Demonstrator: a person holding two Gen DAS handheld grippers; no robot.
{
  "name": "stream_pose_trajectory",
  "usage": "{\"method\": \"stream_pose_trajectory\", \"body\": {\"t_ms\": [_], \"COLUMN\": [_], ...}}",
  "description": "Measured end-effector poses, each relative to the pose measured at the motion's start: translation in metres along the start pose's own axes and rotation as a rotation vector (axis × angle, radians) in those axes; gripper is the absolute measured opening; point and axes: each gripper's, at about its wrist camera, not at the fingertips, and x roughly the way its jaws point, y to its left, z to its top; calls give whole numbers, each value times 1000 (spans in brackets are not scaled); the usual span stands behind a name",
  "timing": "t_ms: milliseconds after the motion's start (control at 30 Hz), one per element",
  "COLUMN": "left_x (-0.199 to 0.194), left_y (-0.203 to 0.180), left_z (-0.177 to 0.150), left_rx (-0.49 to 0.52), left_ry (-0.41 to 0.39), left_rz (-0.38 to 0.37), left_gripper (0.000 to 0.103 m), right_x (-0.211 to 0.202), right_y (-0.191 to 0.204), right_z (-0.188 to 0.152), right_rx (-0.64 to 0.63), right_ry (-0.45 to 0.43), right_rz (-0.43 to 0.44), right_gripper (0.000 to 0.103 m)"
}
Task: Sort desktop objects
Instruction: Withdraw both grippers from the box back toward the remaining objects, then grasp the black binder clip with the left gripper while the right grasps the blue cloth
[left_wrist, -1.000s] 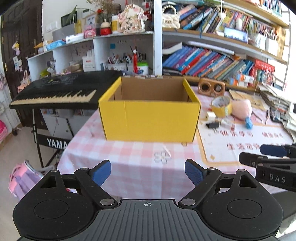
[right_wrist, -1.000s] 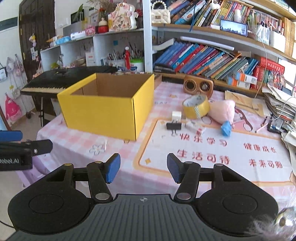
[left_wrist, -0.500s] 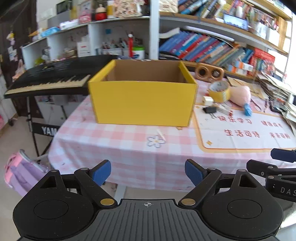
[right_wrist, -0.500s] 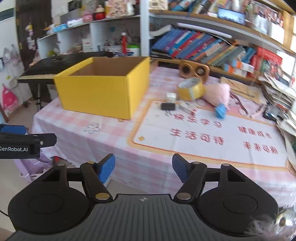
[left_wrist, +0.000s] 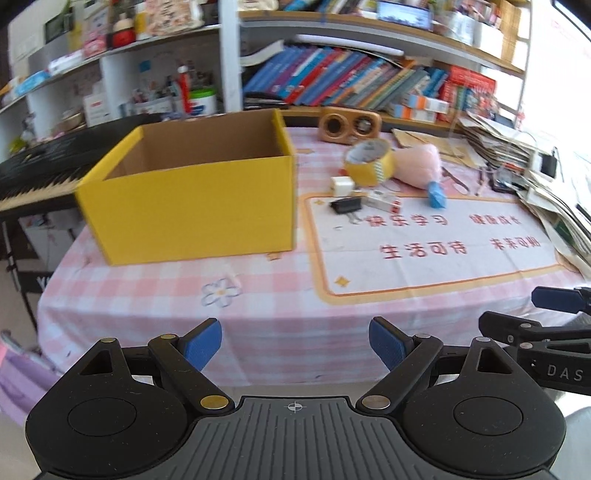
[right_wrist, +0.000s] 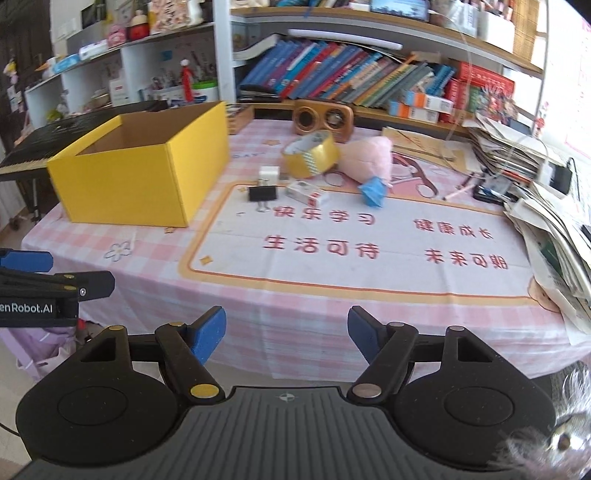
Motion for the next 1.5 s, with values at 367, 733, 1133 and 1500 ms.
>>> {"method": "stream_pose_trajectory", "body": {"t_ms": [367, 733, 1133, 1500], "left_x": [22, 46, 82, 112], "left_y": [-44, -64, -91, -104], "left_z": [17, 31, 59, 83], "left_rx": [71, 69, 86, 70], "left_ry": [11, 39, 61, 72], "left_rz": [-68, -65, -51, 6], "left_gripper": [89, 89, 89, 89], "right_x": [8, 30, 63, 101], "right_y": [-43, -68, -100, -123], "right_z": [2, 14, 40, 68], "right_rx": [56, 43, 33, 27], "right_ry": [29, 61, 62, 53], "right_rz": [-47, -31, 4, 51], "right_gripper": [74, 75, 75, 75]}}
